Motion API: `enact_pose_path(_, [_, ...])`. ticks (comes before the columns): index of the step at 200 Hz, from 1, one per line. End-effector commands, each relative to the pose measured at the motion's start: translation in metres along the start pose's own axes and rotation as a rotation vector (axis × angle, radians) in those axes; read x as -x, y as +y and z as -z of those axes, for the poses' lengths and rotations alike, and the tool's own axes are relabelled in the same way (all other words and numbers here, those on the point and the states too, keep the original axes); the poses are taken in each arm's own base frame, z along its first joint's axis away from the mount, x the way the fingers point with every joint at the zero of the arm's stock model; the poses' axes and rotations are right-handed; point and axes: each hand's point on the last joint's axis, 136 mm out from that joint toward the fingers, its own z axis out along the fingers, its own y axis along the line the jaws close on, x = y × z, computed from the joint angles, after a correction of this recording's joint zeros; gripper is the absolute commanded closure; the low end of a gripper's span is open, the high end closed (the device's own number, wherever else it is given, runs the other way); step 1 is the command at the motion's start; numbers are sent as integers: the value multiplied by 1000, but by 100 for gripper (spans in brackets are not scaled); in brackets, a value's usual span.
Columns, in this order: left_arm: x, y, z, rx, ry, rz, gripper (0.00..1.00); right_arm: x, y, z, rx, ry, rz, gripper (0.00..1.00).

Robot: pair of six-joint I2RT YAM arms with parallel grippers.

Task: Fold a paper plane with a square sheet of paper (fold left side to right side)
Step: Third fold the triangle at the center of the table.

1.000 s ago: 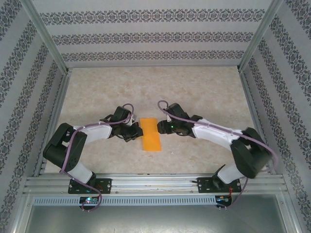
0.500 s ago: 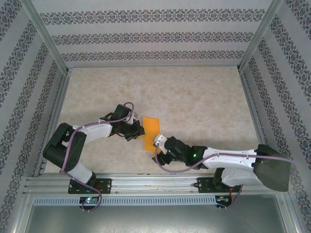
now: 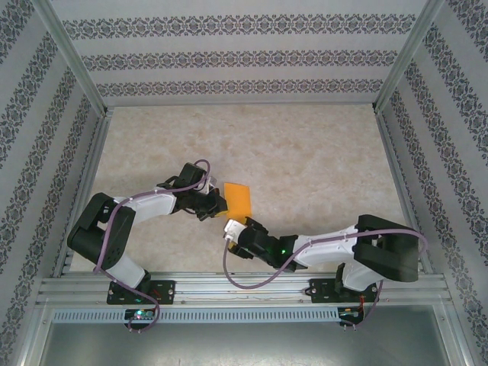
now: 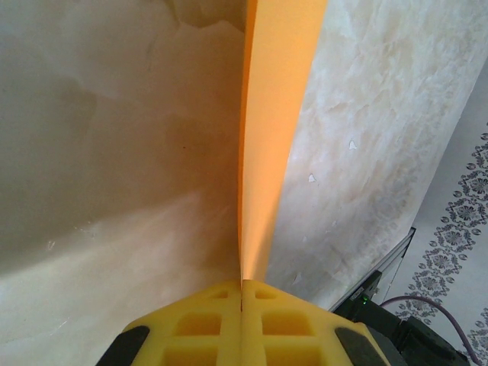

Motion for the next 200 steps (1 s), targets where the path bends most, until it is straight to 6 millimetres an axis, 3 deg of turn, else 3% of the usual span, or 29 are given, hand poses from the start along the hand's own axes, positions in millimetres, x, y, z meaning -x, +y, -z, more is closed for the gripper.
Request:
enact_pose_path(1, [-7,0,-2,4,31,22,100,28,-5,-5,-54,-74,-11,32])
enact_pose_path(45, [-8,3,-3,7,31,26,100,28,-2,-11,-49,-67,-40,53])
enact_pose_path(77, [-7,4,-4,12,28,24,100,24,-3,-8,-47,-52,-55,77])
enact_pose_path(106, [-5,4,-3,16,27,13,93,18,-6,-5,-46,-34,-86,100])
enact_pose_path(157, [3,7,24,25,3,-13,67,8,-9,-3,23,8,-187,100])
enact_pose_path(178, [9,8,43,36,-26,-26,62,5,-12,-2,73,15,-247,100])
enact_pose_path(200, [17,6,52,46,-47,-52,64,4,-14,-1,108,20,-297,100])
